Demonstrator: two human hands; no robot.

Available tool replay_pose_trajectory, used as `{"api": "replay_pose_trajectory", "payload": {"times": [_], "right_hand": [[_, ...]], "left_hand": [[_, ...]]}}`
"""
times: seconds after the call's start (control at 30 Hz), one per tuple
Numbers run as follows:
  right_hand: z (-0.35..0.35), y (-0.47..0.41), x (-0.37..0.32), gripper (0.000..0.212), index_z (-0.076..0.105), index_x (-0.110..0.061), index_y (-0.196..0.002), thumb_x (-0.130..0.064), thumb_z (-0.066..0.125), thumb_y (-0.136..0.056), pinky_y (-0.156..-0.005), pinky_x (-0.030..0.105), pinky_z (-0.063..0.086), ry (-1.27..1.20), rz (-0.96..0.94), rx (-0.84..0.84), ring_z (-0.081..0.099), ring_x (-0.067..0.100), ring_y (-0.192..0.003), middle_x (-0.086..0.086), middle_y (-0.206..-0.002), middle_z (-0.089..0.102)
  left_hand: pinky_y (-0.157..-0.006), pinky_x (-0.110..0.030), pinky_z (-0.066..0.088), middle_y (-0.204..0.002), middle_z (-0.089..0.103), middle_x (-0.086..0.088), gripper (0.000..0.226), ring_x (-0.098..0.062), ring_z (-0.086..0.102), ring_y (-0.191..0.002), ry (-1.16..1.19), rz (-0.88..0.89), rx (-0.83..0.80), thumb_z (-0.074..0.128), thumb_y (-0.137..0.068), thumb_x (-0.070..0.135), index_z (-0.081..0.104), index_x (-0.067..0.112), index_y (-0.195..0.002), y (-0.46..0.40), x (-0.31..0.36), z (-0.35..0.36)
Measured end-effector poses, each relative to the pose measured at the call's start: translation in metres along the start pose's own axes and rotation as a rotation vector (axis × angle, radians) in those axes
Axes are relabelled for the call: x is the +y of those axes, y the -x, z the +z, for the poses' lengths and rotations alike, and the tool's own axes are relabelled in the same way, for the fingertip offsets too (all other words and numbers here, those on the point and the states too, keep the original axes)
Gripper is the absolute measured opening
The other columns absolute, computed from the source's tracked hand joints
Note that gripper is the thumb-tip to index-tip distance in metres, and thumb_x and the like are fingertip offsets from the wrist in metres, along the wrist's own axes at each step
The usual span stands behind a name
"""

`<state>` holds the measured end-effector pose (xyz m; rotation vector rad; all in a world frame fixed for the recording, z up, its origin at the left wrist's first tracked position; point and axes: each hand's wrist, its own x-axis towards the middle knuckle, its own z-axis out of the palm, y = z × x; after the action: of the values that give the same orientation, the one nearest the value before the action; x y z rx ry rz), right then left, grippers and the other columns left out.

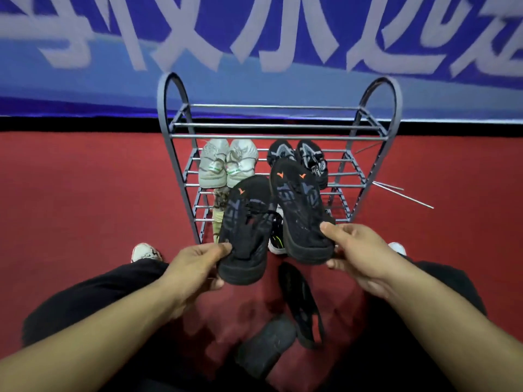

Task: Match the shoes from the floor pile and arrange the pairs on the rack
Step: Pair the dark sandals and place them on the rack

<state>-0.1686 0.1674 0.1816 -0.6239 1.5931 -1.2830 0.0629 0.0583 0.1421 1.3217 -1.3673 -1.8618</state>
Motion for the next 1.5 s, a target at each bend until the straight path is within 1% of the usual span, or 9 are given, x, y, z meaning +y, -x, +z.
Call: {"api": "replay_pose_trajectory", "payload": {"times": [0.2, 0.37, 0.53, 0.73, 0.83, 1.07, 1.2, 1.37, 1.5], "right_hand": [[0.026, -0.021, -0.072, 0.026, 0.066, -0.008, -0.085, -0.021, 0.050, -0.100, -0.052, 0.024, 0.043, -0.132, -0.121, -0.019, 0.056, 0.015, -0.060, 0.002, -0.071, 0.070], [0.060, -0.108, -0.126, 0.027, 0.061, -0.007, -0.115, -0.026, 0.057, -0.096, -0.051, 0.026, 0.047, -0.200, -0.143, 0.111, 0.061, 0.017, -0.074, 0.009, -0.106, 0.066], [0.084, -0.194, -0.152, 0.035, 0.057, -0.006, -0.122, -0.030, 0.056, -0.096, -0.042, 0.022, 0.047, -0.115, -0.147, 0.152, 0.063, 0.021, -0.081, 0.012, -0.120, 0.065], [0.105, -0.254, -0.151, 0.028, 0.060, -0.005, -0.108, -0.030, 0.055, -0.097, -0.048, 0.025, 0.050, 0.041, -0.103, 0.204, 0.058, 0.019, -0.064, 0.008, -0.101, 0.064], [0.113, -0.266, -0.147, 0.022, 0.059, -0.008, -0.090, -0.029, 0.055, -0.097, -0.052, 0.027, 0.049, 0.120, -0.097, 0.217, 0.055, 0.019, -0.059, 0.006, -0.091, 0.059], [0.112, -0.261, -0.136, 0.042, 0.059, -0.006, -0.100, -0.045, 0.048, -0.095, -0.041, 0.024, 0.046, 0.386, -0.062, 0.225, 0.058, 0.026, -0.056, 0.014, -0.072, 0.062], [0.114, -0.250, -0.125, 0.037, 0.056, -0.014, -0.114, -0.043, 0.043, -0.096, -0.049, 0.031, 0.050, 0.321, -0.178, 0.234, 0.060, 0.026, -0.064, 0.011, -0.087, 0.063], [0.106, -0.218, -0.072, 0.023, 0.054, -0.027, -0.114, -0.024, 0.044, -0.093, -0.064, 0.034, 0.048, 0.324, -0.482, 0.378, 0.063, 0.021, -0.070, 0.001, -0.091, 0.064], [0.091, -0.211, 0.008, 0.015, 0.059, -0.029, -0.095, -0.020, 0.050, -0.089, -0.061, 0.036, 0.045, 0.325, -0.287, 0.273, 0.058, 0.021, -0.063, -0.003, -0.071, 0.060]], "left_hand": [[-0.040, -0.017, 0.044, -0.057, 0.061, 0.002, 0.022, -0.006, 0.049, -0.040, 0.063, 0.194, 0.014, 0.057, -0.093, 0.024, 0.067, 0.012, -0.077, -0.012, 0.086, 0.004], [-0.046, -0.019, 0.048, -0.048, 0.055, 0.003, 0.024, -0.008, 0.048, -0.037, 0.095, 0.279, 0.124, 0.058, -0.092, 0.026, 0.061, 0.011, -0.073, -0.070, 0.152, -0.005], [-0.049, -0.020, 0.054, -0.075, 0.055, -0.009, 0.021, -0.016, 0.055, -0.051, -0.023, 0.281, 0.188, 0.056, -0.093, 0.024, 0.061, 0.004, -0.087, -0.145, 0.188, -0.033], [-0.049, -0.024, 0.054, -0.076, 0.051, -0.016, 0.028, -0.018, 0.052, -0.045, -0.231, 0.305, 0.244, 0.052, -0.095, 0.028, 0.059, 0.004, -0.083, -0.218, 0.203, -0.055], [-0.057, -0.031, 0.056, -0.066, 0.052, -0.016, 0.032, -0.020, 0.054, -0.043, -0.383, 0.272, 0.262, 0.049, -0.096, 0.028, 0.058, 0.004, -0.077, -0.237, 0.202, -0.063], [-0.055, -0.030, 0.049, -0.069, 0.052, -0.015, 0.033, -0.019, 0.051, -0.044, -0.437, 0.220, 0.231, 0.047, -0.096, 0.033, 0.060, 0.004, -0.087, -0.247, 0.193, -0.074], [-0.062, -0.032, 0.040, -0.070, 0.055, -0.007, 0.054, -0.025, 0.049, -0.061, -0.486, 0.358, 0.377, 0.040, -0.094, 0.053, 0.066, 0.007, -0.083, -0.230, 0.182, -0.066], [-0.070, -0.035, 0.040, -0.084, 0.061, -0.002, 0.024, -0.023, 0.054, -0.079, -0.293, 0.595, 0.711, 0.040, -0.096, 0.031, 0.055, 0.018, -0.082, -0.188, 0.128, -0.038], [-0.068, -0.032, 0.039, -0.078, 0.061, 0.001, 0.016, -0.022, 0.056, -0.078, -0.273, 0.532, 0.581, 0.046, -0.095, 0.027, 0.056, 0.021, -0.083, -0.188, 0.041, -0.005]]}}
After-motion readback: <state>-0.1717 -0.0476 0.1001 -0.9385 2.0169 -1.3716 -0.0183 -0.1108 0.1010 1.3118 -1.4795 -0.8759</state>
